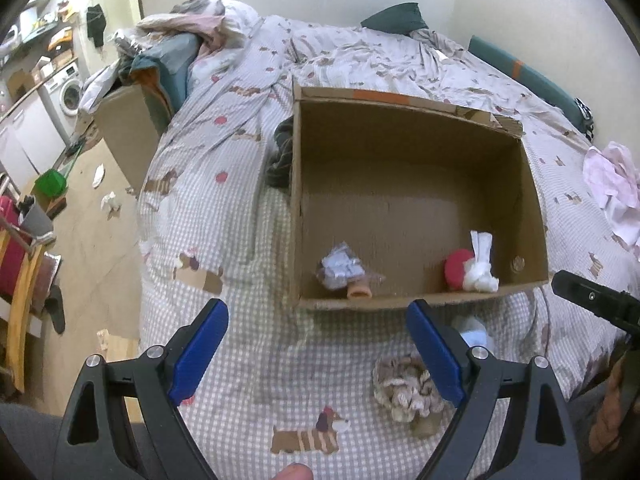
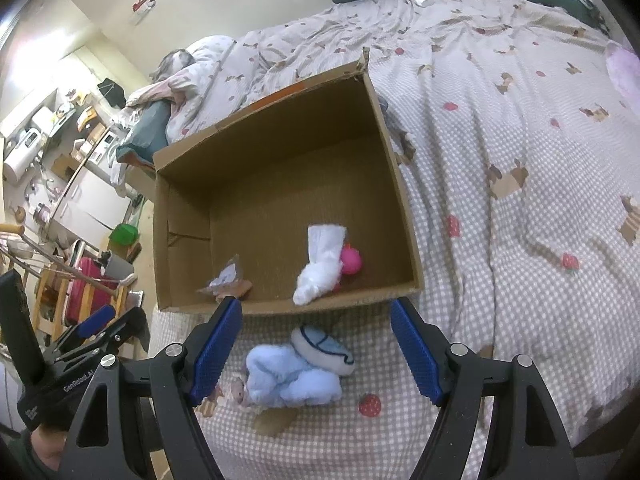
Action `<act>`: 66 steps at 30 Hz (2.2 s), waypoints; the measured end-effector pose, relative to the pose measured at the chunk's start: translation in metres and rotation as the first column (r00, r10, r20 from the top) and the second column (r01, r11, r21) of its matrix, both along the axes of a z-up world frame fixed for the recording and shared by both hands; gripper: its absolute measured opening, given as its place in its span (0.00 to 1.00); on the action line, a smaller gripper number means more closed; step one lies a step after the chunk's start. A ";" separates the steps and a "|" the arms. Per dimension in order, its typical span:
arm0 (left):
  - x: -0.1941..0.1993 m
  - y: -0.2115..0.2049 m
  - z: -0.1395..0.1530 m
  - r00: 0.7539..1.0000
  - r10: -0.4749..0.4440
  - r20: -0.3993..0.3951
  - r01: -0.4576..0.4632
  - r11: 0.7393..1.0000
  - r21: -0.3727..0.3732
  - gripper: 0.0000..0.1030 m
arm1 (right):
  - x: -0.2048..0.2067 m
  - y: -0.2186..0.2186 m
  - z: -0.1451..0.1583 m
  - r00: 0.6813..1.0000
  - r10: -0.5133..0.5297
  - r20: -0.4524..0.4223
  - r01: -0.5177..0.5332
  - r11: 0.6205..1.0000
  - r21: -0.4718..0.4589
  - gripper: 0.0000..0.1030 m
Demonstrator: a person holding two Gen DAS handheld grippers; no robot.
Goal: Organize soft objects
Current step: 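Withdraw both grippers from the box back over the bed, then grasp the light-blue plush toy with the right gripper and lift it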
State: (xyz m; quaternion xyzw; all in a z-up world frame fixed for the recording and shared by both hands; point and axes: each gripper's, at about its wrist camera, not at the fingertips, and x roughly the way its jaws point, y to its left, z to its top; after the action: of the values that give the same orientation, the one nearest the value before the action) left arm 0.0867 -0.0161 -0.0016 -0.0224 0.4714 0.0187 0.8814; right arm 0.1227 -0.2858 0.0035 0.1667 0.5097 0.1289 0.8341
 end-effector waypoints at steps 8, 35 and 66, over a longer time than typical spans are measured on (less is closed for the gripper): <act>-0.025 0.001 -0.003 1.000 0.016 -0.026 -0.017 0.999 -0.038 0.87 | -0.025 0.006 0.000 1.000 0.016 -0.002 -0.016 1.000 -0.009 0.79; -0.016 0.020 -0.035 0.976 0.150 -0.155 -0.163 0.983 -0.080 0.87 | -0.029 0.008 -0.056 0.971 0.008 -0.241 0.016 0.995 0.100 0.79; -0.013 0.020 -0.054 0.962 0.131 -0.241 -0.160 0.981 -0.107 0.87 | -0.019 0.026 -0.059 0.950 0.047 -0.308 -0.006 0.991 0.133 0.24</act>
State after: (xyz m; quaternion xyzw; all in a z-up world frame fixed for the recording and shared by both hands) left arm 0.0740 0.0040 -0.0557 -0.1100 0.5687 0.0565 0.8132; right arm 0.1034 -0.2594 -0.0558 0.2320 0.6272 0.1451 0.7292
